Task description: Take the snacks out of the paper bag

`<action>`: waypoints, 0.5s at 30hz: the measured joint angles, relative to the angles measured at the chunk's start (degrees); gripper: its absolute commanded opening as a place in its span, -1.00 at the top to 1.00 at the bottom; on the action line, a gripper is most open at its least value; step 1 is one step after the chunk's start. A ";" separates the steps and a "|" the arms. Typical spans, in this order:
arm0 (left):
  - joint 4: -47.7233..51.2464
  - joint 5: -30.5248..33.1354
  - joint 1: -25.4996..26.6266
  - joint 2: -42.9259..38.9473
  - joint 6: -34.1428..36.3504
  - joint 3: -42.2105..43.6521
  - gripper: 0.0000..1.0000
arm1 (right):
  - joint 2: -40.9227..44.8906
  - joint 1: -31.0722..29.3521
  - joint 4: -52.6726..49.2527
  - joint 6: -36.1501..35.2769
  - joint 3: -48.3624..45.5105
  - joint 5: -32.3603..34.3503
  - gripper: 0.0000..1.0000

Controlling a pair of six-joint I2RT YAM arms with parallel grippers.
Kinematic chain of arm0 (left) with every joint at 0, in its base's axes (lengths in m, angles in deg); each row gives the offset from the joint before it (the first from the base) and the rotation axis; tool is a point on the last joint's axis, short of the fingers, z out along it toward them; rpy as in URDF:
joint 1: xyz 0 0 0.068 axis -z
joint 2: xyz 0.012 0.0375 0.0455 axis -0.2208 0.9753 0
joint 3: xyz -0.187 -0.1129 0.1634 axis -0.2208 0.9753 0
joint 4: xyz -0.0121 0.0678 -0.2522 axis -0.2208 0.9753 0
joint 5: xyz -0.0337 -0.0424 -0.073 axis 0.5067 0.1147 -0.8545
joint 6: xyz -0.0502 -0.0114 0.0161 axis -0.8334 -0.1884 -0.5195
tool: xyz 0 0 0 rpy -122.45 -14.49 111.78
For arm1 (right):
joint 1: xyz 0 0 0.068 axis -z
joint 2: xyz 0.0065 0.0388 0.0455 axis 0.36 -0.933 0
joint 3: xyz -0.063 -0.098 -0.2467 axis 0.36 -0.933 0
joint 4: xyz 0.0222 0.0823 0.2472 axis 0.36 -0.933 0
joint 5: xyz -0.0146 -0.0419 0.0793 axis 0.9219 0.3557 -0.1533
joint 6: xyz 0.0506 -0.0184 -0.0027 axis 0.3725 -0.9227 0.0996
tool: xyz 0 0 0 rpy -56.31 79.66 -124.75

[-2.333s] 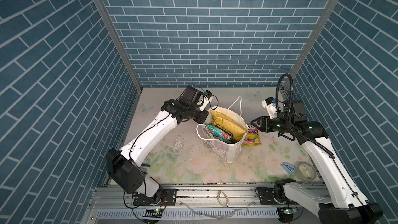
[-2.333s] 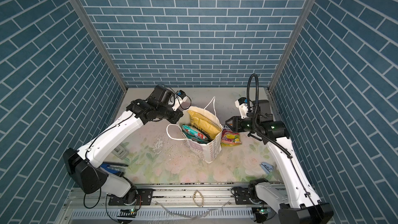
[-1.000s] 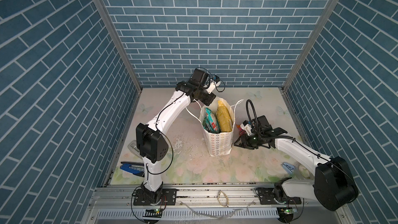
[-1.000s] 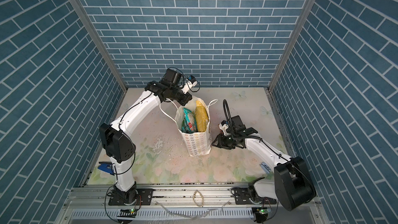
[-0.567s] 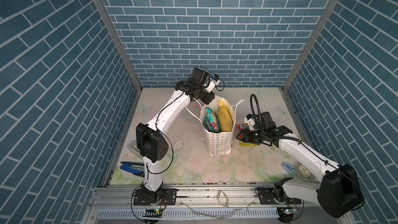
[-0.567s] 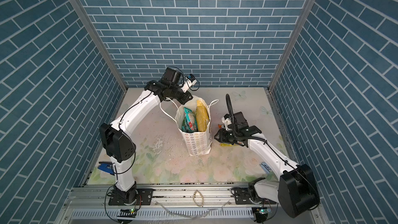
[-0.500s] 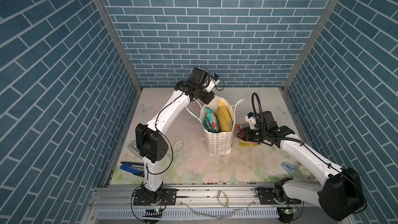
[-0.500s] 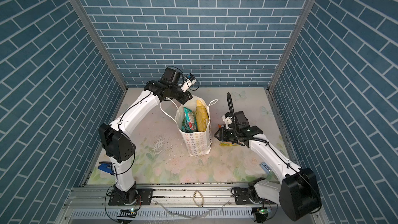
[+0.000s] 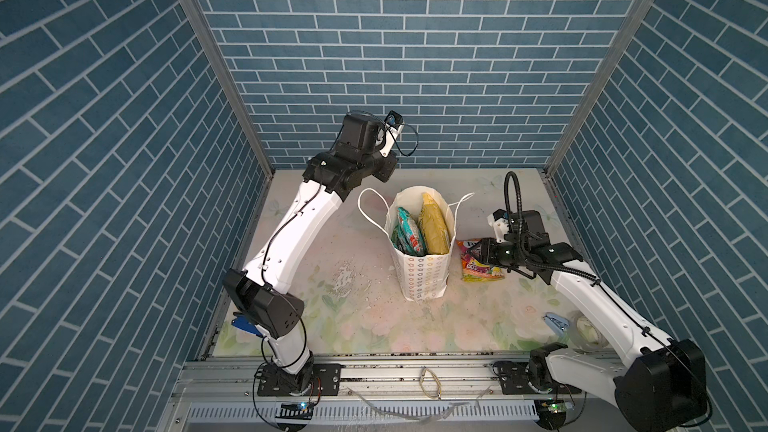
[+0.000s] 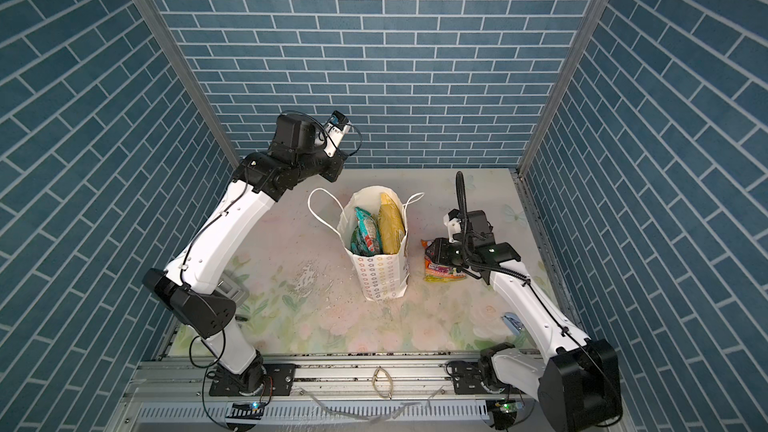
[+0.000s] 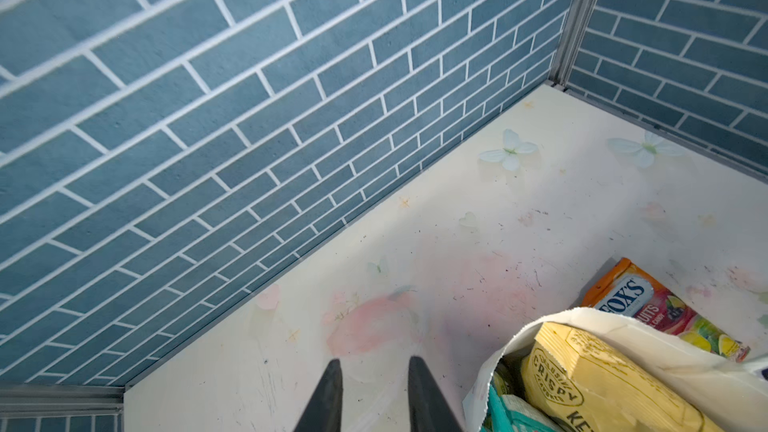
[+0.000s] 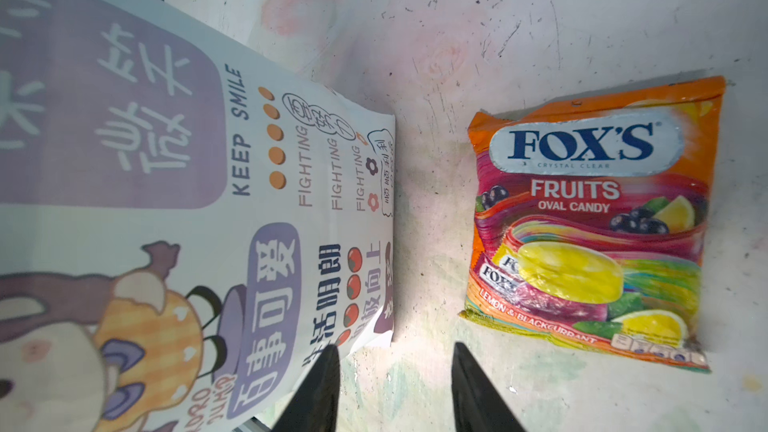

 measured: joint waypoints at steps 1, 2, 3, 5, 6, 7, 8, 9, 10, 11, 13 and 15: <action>0.66 0.59 0.37 -0.68 -0.22 -0.17 0.41 | 0.00 0.31 -0.20 -0.28 0.22 0.00 0.11; 1.97 1.95 1.16 -1.57 -0.48 -0.46 0.36 | 0.00 0.61 -0.48 -0.63 0.61 -0.02 0.11; 3.85 3.26 2.34 -2.38 -0.79 -1.03 0.31 | 0.00 0.96 -0.55 -0.81 1.09 -0.04 0.11; 7.85 5.38 5.05 -3.21 -2.03 -2.97 0.24 | 0.00 1.84 -0.57 -1.49 2.03 -0.09 0.11; 10.43 6.29 6.82 -3.43 -2.99 -4.33 0.20 | 0.00 2.34 -0.59 -1.77 2.58 -0.11 0.11; 12.26 6.95 8.07 -3.63 -3.78 -5.05 0.18 | 0.00 2.69 -0.57 -2.01 2.95 -0.13 0.11; 14.45 7.43 9.55 -3.98 -5.14 -5.46 0.17 | 0.00 3.10 -0.61 -2.19 3.52 -0.22 0.11; 16.63 7.74 10.82 -4.28 -6.62 -5.44 0.16 | 0.00 3.45 -0.61 -2.27 4.11 -0.28 0.10; 18.08 7.82 11.63 -4.52 -7.82 -5.05 0.16 | -0.02 3.69 -0.66 -2.54 4.63 -0.33 0.10; 19.58 7.91 12.39 -4.74 -9.38 -4.20 0.16 | -0.07 4.02 -0.70 -2.91 5.40 -0.35 0.10; 21.68 8.02 13.53 -4.87 -12.09 -2.08 0.15 | -0.22 4.52 -0.70 -3.67 6.93 -0.48 0.10; 23.41 8.22 14.45 -4.55 -14.78 0.39 0.15 | -0.63 4.96 -0.68 -4.20 8.41 -0.52 0.10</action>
